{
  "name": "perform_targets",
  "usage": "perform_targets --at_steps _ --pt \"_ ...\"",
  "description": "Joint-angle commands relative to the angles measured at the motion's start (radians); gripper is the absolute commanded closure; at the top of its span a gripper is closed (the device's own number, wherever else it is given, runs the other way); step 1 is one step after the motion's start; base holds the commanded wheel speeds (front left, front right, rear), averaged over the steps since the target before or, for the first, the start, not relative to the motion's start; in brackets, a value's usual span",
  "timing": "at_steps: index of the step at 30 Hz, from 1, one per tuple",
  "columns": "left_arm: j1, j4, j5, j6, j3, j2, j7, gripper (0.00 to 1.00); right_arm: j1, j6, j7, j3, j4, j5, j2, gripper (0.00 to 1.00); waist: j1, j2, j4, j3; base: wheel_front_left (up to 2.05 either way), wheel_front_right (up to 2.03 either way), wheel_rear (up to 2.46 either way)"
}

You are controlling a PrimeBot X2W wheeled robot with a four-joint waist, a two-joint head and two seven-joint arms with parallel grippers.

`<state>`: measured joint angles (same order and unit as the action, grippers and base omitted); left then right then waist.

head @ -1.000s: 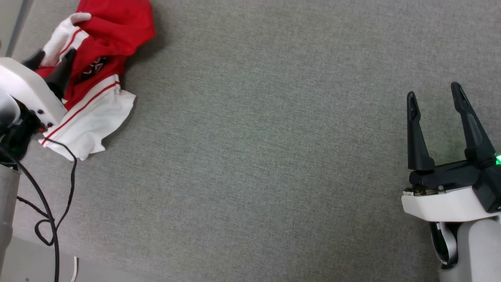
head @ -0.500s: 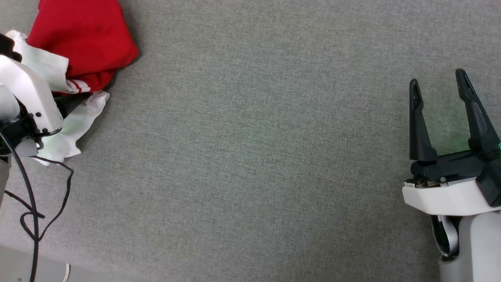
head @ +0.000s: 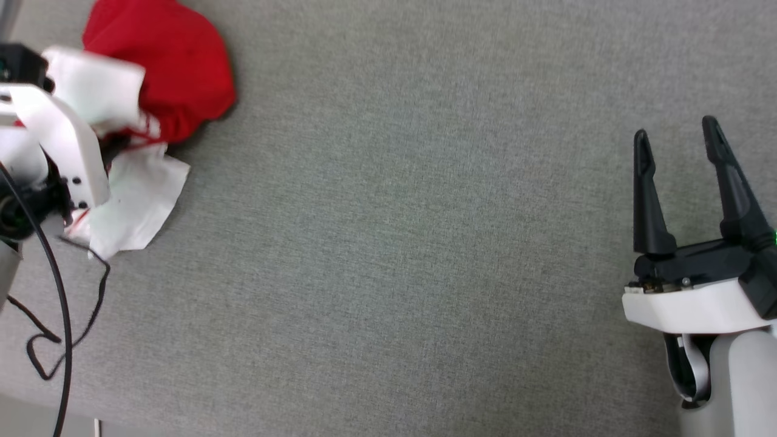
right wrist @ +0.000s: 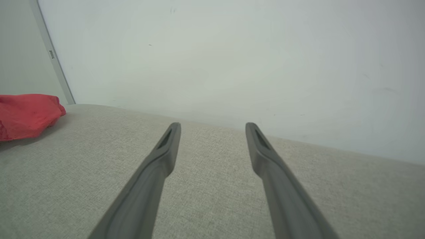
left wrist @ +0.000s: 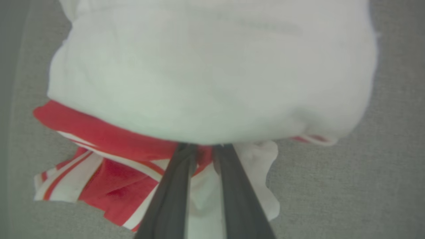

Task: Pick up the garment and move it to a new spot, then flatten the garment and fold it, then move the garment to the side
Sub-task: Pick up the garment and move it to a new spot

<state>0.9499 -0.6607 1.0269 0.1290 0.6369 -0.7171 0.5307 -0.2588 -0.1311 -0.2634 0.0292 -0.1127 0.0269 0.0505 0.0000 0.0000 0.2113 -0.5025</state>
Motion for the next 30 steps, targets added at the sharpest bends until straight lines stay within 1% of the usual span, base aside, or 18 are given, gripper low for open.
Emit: perform_targets --at_steps 1,8,12,16,22,26,30 --pt "0.026 0.021 0.000 0.001 0.010 -0.016 -0.021 1.00 0.016 0.001 -0.002 0.000 0.006 -0.013 -0.001 0.00 0.0000 0.0000 0.002 0.045 0.00 0.00 0.00" --pt "0.087 0.192 -0.039 0.001 0.139 -0.067 -0.083 1.00 0.052 0.001 -0.002 0.004 0.026 -0.057 -0.001 0.00 0.0000 0.0000 -0.011 0.146 0.00 0.00 0.00" --pt "0.132 0.296 -0.056 0.001 0.205 -0.061 -0.081 1.00 0.070 0.001 -0.002 0.010 0.031 -0.080 -0.001 0.00 0.0000 0.0000 -0.036 0.183 0.00 0.00 0.00" --pt "0.171 0.387 -0.076 0.001 0.269 -0.044 -0.072 1.00 0.077 0.001 -0.002 0.018 0.032 -0.100 -0.001 0.00 0.0000 0.0000 -0.080 0.205 0.00 0.00 0.00" --pt "0.217 0.490 -0.104 0.001 0.377 0.020 -0.058 1.00 0.090 0.001 -0.002 0.033 0.035 -0.129 -0.001 0.00 0.0000 0.0000 -0.155 0.218 0.00 0.00 0.00" --pt "0.241 0.528 -0.124 0.001 0.471 0.094 -0.062 1.00 0.090 0.001 -0.002 0.046 0.034 -0.143 -0.001 0.00 0.0000 0.0000 -0.199 0.213 0.00 0.00 0.00" --pt "0.252 0.534 -0.121 0.001 0.574 0.172 -0.078 1.00 0.080 0.001 -0.002 0.049 0.029 -0.157 -0.001 0.00 0.0000 0.0000 -0.243 0.199 0.00 0.00 0.00"
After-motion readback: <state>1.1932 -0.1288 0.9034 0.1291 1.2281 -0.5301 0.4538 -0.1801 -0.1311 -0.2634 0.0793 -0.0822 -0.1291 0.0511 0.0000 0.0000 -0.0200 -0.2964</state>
